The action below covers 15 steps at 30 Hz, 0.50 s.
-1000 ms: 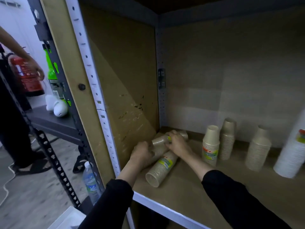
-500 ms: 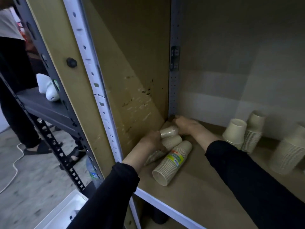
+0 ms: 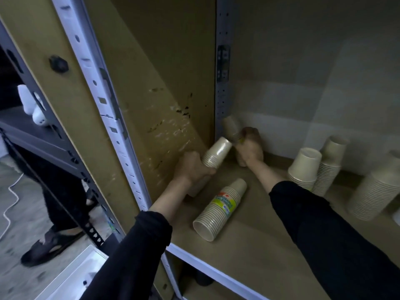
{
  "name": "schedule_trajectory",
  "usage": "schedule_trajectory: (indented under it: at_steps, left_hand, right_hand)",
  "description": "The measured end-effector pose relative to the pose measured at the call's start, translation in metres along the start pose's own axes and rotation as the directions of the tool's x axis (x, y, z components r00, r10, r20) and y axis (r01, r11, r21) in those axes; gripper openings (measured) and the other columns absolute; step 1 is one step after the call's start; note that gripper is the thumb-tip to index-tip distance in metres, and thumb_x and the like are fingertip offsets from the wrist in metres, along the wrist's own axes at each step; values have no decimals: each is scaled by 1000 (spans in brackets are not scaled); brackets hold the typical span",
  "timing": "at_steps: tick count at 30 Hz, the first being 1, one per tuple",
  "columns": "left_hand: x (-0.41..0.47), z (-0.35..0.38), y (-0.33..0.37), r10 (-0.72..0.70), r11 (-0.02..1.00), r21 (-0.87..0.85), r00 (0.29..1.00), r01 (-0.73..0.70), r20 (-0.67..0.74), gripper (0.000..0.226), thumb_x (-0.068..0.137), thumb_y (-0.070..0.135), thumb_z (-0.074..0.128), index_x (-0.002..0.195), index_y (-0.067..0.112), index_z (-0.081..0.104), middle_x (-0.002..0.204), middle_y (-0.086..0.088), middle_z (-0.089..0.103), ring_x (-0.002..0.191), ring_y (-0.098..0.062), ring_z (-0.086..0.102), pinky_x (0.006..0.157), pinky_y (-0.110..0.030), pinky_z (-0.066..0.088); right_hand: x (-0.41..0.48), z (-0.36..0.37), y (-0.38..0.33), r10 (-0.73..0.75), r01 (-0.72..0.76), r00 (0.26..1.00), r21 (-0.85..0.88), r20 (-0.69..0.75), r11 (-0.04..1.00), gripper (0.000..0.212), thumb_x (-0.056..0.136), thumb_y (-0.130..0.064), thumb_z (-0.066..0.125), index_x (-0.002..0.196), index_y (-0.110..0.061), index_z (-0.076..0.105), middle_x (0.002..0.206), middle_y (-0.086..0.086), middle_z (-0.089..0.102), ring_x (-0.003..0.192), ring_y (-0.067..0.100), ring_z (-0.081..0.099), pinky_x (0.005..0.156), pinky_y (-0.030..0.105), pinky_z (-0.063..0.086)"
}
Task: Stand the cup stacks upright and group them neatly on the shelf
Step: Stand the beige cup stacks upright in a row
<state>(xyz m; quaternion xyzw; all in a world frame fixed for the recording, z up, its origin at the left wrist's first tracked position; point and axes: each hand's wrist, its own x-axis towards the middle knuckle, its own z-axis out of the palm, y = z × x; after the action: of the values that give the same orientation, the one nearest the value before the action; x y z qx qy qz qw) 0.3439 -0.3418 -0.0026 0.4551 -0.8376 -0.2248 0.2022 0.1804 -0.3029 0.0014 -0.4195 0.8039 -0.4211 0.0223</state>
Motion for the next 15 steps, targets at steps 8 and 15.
schedule_trajectory:
  at_steps: [8, 15]
  left_hand:
    - [-5, 23, -3, -159, 900, -432, 964, 53, -213, 52, 66, 13, 80, 108, -1, 52, 114, -19, 58, 104, -30, 57, 74, -28, 38]
    - [-8, 28, -6, -150, 886, -462, 963, 31, -223, 55, 69, 12, 79, 113, -2, 49, 118, -19, 55, 106, -29, 56, 78, -25, 38]
  right_hand:
    - [-10, 6, 8, 228, -207, 966, 159, -123, 965, 65, 75, -18, 75, 127, 2, 43, 130, 21, 48, 118, 34, 50, 96, 37, 44]
    - [-18, 6, 7, 279, -252, 953, 202, -120, 947, 63, 75, -18, 74, 126, 0, 43, 130, 21, 48, 118, 35, 52, 97, 38, 45]
